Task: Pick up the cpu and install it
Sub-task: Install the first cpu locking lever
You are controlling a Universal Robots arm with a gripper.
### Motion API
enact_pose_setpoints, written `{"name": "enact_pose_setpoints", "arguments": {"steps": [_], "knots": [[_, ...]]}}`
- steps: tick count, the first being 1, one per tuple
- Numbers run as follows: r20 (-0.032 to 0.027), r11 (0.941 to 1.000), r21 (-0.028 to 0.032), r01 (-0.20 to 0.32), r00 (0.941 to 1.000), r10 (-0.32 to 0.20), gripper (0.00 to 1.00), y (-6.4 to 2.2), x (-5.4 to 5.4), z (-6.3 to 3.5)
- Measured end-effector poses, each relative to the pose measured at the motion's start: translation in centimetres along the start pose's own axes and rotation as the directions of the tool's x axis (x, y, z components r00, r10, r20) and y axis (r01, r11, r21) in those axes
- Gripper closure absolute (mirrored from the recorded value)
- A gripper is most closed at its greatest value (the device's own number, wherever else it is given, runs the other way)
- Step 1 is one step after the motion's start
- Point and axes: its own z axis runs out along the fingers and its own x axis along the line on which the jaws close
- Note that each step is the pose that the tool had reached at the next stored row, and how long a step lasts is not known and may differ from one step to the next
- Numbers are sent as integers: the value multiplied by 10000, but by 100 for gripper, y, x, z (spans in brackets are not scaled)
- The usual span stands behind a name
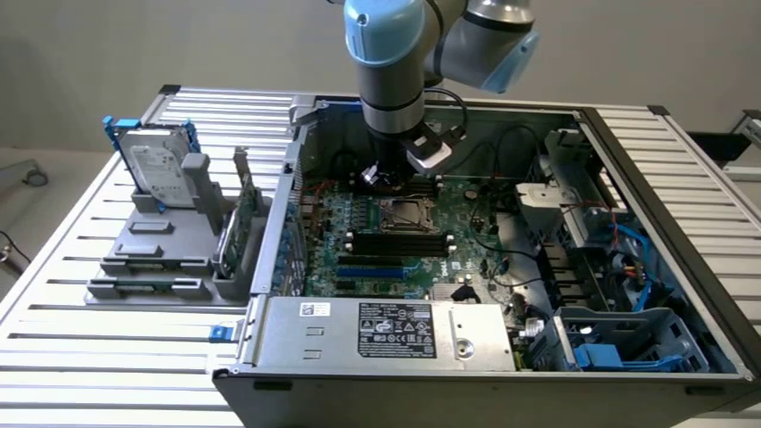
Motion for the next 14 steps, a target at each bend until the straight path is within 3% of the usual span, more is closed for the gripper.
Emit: {"name": "enact_pose_setpoints", "arguments": {"steps": [14], "knots": [[-4, 10000, -11, -37, 10000, 37, 89, 18, 25, 11]]}}
